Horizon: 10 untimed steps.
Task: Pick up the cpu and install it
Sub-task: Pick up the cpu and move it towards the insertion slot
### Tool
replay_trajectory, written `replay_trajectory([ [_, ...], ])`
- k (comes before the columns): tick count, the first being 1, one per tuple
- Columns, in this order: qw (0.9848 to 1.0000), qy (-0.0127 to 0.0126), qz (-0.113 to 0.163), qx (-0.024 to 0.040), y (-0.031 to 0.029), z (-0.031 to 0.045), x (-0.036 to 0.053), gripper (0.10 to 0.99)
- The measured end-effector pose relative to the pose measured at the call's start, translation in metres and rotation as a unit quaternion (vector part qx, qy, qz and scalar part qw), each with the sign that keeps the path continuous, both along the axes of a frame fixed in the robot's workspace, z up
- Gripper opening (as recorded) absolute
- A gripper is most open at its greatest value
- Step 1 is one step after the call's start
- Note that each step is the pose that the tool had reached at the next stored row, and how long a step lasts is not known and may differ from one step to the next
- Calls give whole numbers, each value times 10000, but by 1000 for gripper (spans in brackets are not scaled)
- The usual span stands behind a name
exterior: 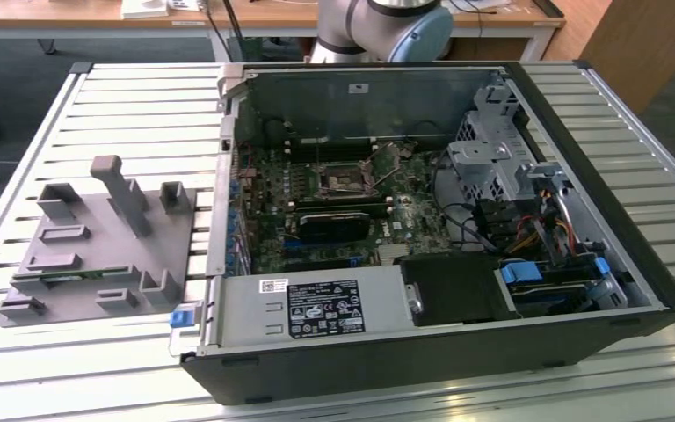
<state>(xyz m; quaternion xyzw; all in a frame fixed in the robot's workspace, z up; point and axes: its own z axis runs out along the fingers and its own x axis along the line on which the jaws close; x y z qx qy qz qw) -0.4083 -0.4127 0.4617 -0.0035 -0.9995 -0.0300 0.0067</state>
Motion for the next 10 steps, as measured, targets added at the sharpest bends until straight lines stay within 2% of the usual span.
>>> replay_trajectory([
  [10, 10000, 0, 0, 0, 8, 0, 161, 537],
])
